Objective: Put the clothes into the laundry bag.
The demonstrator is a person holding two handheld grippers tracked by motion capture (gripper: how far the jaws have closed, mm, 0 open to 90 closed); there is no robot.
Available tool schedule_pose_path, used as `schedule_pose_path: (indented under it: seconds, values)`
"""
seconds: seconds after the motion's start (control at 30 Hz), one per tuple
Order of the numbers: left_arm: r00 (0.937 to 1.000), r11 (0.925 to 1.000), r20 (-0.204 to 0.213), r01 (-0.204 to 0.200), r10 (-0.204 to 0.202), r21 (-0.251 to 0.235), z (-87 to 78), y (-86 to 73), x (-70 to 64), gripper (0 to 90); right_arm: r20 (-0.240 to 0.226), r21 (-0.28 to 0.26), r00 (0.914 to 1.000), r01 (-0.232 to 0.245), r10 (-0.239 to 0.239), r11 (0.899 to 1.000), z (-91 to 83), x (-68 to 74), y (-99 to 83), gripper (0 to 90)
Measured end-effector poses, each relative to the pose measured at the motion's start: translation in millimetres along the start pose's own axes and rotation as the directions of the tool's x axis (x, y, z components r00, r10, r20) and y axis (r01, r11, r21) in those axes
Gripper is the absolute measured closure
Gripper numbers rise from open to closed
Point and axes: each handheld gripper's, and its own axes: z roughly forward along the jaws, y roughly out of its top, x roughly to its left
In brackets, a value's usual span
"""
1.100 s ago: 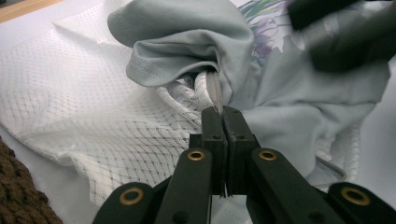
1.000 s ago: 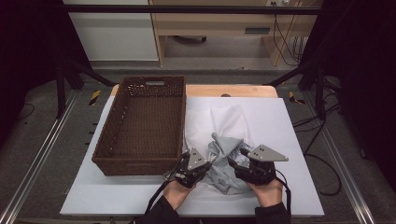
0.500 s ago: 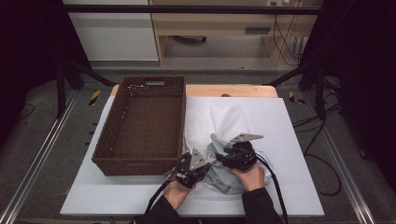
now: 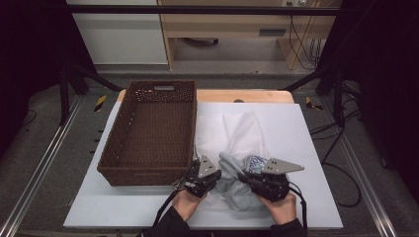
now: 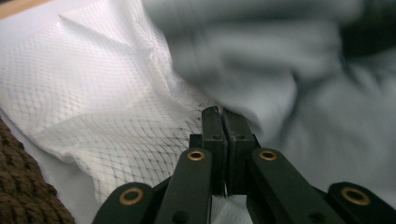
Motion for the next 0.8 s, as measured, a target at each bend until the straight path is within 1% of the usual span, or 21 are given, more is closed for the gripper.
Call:
schedule_pose_path:
  seconds: [0.03,0.1,0.13,0.2,0.23,0.3,0.33,0.4,0.43,0.47,0.53,0.57,0.6,0.63,0.67,0.7,0.73,0.77,0.8]
  values:
    - [0.9999,0.9999,0.006,0.010,-0.010,-0.009,-1.4,1.5,0.8,88.1,-0.019,0.018,0.9998,0.009,-0.009,1.000,3.1,4.0,-4.7,83.6]
    - [0.9995,0.9987,0.015,0.028,-0.027,-0.044,-6.9,4.9,2.0,88.3,-0.030,0.067,0.9993,0.022,-0.020,0.998,15.3,8.5,-11.6,83.6]
    - [0.9992,0.9971,0.023,0.035,-0.034,-0.068,-11.9,7.9,2.3,88.4,-0.029,0.080,0.9994,0.023,-0.021,0.997,20.4,8.5,-13.3,83.6]
    - [0.9986,0.9939,0.037,0.041,-0.038,-0.103,-19.7,13.3,1.3,88.5,0.026,0.146,0.9993,0.023,-0.027,0.989,38.9,8.0,-16.4,83.6]
    - [0.9987,0.9933,0.041,0.036,-0.031,-0.110,-22.7,15.6,-0.2,88.5,0.057,0.171,0.9977,0.027,-0.038,0.985,46.8,8.0,-17.0,83.6]
    - [0.9990,0.9929,0.044,0.017,-0.012,-0.117,-25.5,17.8,-4.6,88.5,0.110,0.193,0.9930,0.022,-0.044,0.981,58.7,7.2,-14.3,83.2]
    - [0.9990,0.9932,0.045,0.008,-0.003,-0.116,-25.0,17.8,-6.8,88.5,0.141,0.190,0.9890,0.018,-0.045,0.982,62.9,6.1,-11.1,82.9]
    - [0.9992,0.9951,0.040,-0.006,0.009,-0.099,-22.1,16.7,-9.5,88.5,0.206,0.184,0.9776,0.005,-0.044,0.983,70.4,4.2,-6.0,81.9]
    - [0.9993,0.9960,0.036,-0.010,0.013,-0.089,-20.4,15.3,-9.7,88.5,0.250,0.184,0.9672,-0.002,-0.045,0.983,76.8,2.2,-4.2,81.3]
    - [0.9993,0.9969,0.035,-0.011,0.014,-0.078,-18.4,13.4,-9.1,88.5,0.261,0.191,0.9639,0.000,-0.051,0.982,81.6,0.1,-3.7,80.7]
    - [0.9993,0.9981,0.036,-0.002,0.004,-0.062,-15.5,8.7,-6.3,88.4,0.259,0.192,0.9648,-0.005,-0.046,0.981,85.1,-2.4,-4.7,77.4]
    - [0.9994,0.9986,0.035,0.001,0.001,-0.053,-14.4,6.7,-5.2,88.3,0.247,0.180,0.9681,-0.005,-0.040,0.984,83.5,-3.3,-6.0,74.1]
    - [0.9995,0.9989,0.030,-0.002,0.003,-0.047,-13.7,5.5,-4.5,88.3,0.221,0.165,0.9744,0.002,-0.039,0.986,80.4,-4.5,-7.0,69.8]
    - [0.9997,0.9991,0.022,-0.005,0.006,-0.042,-12.5,3.9,-3.7,88.2,0.201,0.150,0.9793,-0.005,-0.025,0.989,77.4,-4.5,-7.6,65.5]
    - [0.9998,0.9993,0.021,-0.006,0.007,-0.036,-11.4,3.2,-3.1,88.2,0.169,0.130,0.9856,-0.014,-0.009,0.991,70.3,-4.0,-8.4,60.9]
    - [0.9998,0.9994,0.016,-0.008,0.008,-0.034,-10.5,2.6,-2.6,88.1,0.148,0.114,0.9890,-0.016,-0.001,0.993,63.6,-2.5,-8.6,57.9]
    - [0.9998,0.9995,0.018,-0.006,0.006,-0.032,-9.5,2.1,-2.4,88.1,0.135,0.103,0.9908,-0.006,-0.009,0.995,56.3,-1.2,-8.7,56.6]
    - [0.9998,0.9996,0.018,-0.005,0.006,-0.029,-8.8,1.7,-2.4,88.0,0.139,0.109,0.9901,0.000,-0.016,0.994,48.3,0.4,-6.8,55.5]
    - [0.9998,0.9997,0.014,-0.010,0.010,-0.024,-7.8,0.9,-2.3,88.0,0.144,0.104,0.9894,0.004,-0.019,0.995,41.5,1.2,-4.8,55.2]
